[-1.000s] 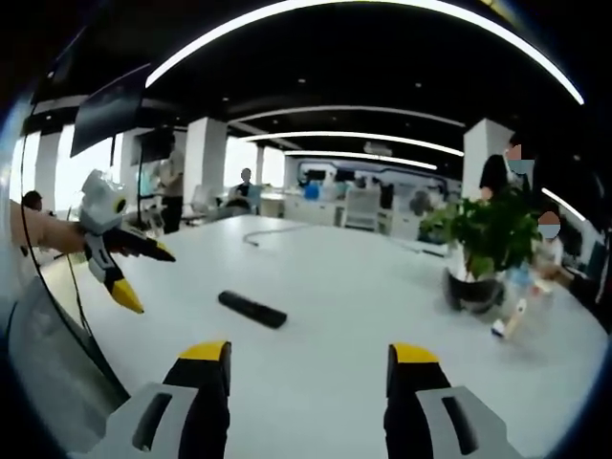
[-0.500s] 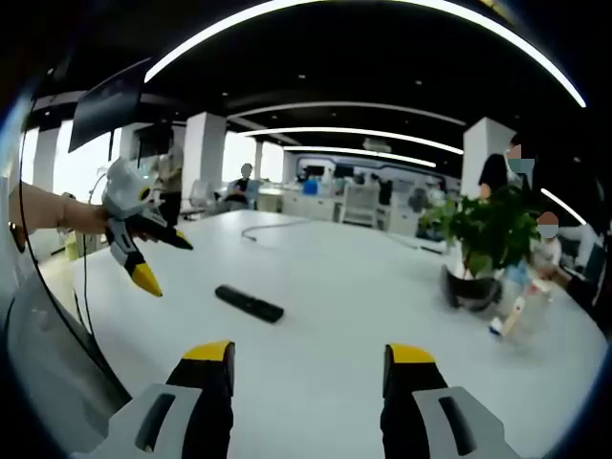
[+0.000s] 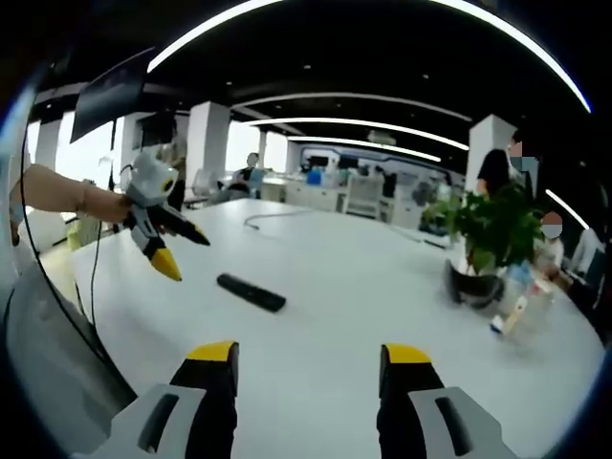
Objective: Press the specified remote control buttons in sequence, fully releasing each button before pressing the next.
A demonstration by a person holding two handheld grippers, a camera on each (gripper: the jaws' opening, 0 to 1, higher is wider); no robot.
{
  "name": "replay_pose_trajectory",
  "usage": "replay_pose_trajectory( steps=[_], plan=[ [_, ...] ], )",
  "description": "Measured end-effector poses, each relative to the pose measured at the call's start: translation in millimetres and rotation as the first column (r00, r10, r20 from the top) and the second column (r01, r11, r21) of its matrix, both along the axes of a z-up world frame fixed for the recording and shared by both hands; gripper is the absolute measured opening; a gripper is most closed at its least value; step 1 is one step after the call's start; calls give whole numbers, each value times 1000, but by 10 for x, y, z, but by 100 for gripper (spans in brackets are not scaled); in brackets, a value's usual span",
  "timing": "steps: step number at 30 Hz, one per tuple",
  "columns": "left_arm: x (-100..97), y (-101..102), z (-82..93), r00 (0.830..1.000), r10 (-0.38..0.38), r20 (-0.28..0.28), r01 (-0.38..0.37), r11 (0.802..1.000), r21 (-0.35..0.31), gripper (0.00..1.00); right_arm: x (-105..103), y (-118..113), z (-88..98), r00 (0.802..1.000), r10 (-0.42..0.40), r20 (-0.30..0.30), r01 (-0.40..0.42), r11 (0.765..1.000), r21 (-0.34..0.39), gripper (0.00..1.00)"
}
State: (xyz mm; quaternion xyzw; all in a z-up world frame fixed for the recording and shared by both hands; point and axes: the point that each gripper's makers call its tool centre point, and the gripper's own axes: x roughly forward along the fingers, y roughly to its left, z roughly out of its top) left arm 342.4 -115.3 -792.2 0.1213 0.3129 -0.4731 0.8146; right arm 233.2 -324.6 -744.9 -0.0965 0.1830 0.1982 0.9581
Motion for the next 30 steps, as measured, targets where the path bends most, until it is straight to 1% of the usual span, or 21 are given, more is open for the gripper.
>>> replay_pose_trajectory(
  steps=[3, 5, 6, 7, 10, 12, 15, 21, 22, 23, 25, 27, 29, 30],
  plan=[
    [67, -1, -55, 1000, -14, 11, 13, 999, 33, 97, 4, -17, 0, 1000, -5, 0, 5, 1000, -4, 57],
    [100, -12, -76, 1000, -24, 17, 24, 999, 37, 97, 7, -30, 3, 1000, -10, 2, 10, 1000, -4, 57],
    [105, -13, -100, 999, -34, 12, 33, 998, 46, 97, 8, -35, 1, 1000, -12, 1, 12, 1000, -3, 56],
    [118, 0, -144, 999, -44, 6, 43, 997, 69, 97, 7, -38, -2, 1000, -13, -1, 13, 1000, -2, 56],
    [168, 15, -216, 997, -74, 18, 71, 991, 114, 97, 8, -44, -8, 1000, -14, -4, 14, 1000, -6, 55],
    [191, 5, -249, 996, -87, 12, 85, 988, 126, 97, 7, -49, -12, 1000, -15, -6, 15, 1000, -10, 55],
    [227, -5, -289, 995, -103, -2, 103, 986, 133, 97, 8, -51, -15, 1000, -15, -8, 15, 1000, -9, 55],
    [299, -27, -341, 994, -103, -33, 107, 986, 126, 97, 4, -56, -21, 1000, -15, -12, 15, 1000, -13, 54],
    [313, -42, -334, 995, -97, -38, 101, 989, 109, 97, 4, -56, -20, 1000, -15, -12, 15, 1000, -12, 54],
    [302, -78, -322, 993, -94, -65, 98, 992, 74, 97, 3, -55, -21, 1000, -15, -12, 15, 1000, -12, 54],
    [312, -75, -334, 993, -103, -65, 108, 990, 86, 97, 0, -54, -28, 1000, -13, -15, 13, 1000, -14, 54],
    [317, -58, -377, 989, -143, -47, 148, 980, 136, 97, -3, -50, -31, 1000, -10, -16, 10, 1000, -16, 53],
    [328, -73, -405, 987, -156, -47, 161, 976, 145, 97, -4, -49, -31, 1000, -10, -16, 9, 1000, -16, 53],
    [342, -73, -425, 984, -172, -45, 177, 971, 158, 97, -6, -50, -31, 1000, -10, -16, 10, 1000, -16, 53]
  ],
)
